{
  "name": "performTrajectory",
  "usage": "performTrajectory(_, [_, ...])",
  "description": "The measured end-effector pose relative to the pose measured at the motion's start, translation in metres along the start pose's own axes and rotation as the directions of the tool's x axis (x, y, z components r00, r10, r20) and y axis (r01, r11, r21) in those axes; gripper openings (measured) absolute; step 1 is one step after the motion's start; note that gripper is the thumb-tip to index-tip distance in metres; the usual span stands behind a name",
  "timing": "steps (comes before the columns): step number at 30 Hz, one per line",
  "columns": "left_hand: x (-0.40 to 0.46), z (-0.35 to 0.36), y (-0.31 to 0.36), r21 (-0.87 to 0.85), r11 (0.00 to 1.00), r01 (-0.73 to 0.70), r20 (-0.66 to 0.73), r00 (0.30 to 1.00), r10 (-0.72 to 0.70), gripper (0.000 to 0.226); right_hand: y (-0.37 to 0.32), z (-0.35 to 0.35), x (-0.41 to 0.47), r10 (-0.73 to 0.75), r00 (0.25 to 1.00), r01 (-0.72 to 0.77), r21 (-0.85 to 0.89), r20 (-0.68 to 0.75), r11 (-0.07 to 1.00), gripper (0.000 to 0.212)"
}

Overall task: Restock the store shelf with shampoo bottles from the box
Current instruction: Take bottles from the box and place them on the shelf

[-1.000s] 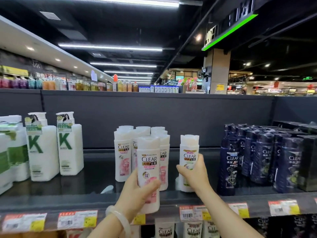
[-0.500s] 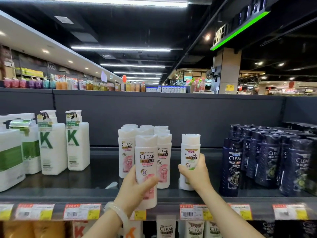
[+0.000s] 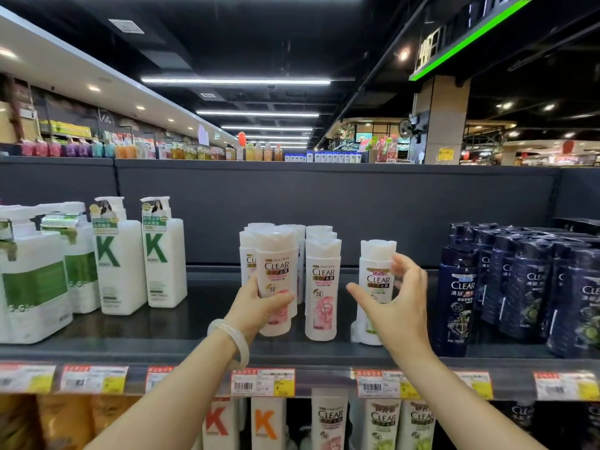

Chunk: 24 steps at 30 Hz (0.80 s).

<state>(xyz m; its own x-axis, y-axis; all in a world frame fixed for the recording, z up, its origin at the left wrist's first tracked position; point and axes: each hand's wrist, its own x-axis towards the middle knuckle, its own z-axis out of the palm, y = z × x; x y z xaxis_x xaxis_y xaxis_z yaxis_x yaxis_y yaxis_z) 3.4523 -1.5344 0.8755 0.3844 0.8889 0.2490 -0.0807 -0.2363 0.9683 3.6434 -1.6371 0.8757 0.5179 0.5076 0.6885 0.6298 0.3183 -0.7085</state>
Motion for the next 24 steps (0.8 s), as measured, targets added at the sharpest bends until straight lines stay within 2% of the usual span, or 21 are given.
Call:
performTrajectory(5, [0.006,0.0,-0.016,-0.034,0.996,0.082,0.036,0.996,-0.08,0.042,0.002,0.021,-0.027,0.025,0.982,-0.018,-0.04,0.187,0.999,0.069])
performTrajectory(8, [0.011,0.0,-0.018,-0.041,0.995,0.093,0.062,0.994,-0.09,0.045,0.011,0.033,-0.04,0.056,0.966,-0.04,-0.068,0.252,0.997,0.066])
performTrajectory(16, [0.015,0.001,-0.022,-0.044,0.996,0.076,0.061,0.995,-0.073,0.05,0.026,0.048,-0.052,0.151,0.943,-0.116,-0.135,0.295,0.984,0.069])
performTrajectory(24, [0.018,0.0,-0.031,-0.075,0.995,0.069,0.054,0.996,-0.065,0.048,0.031,0.056,-0.057,0.166,0.949,-0.125,-0.165,0.268,0.978,0.069])
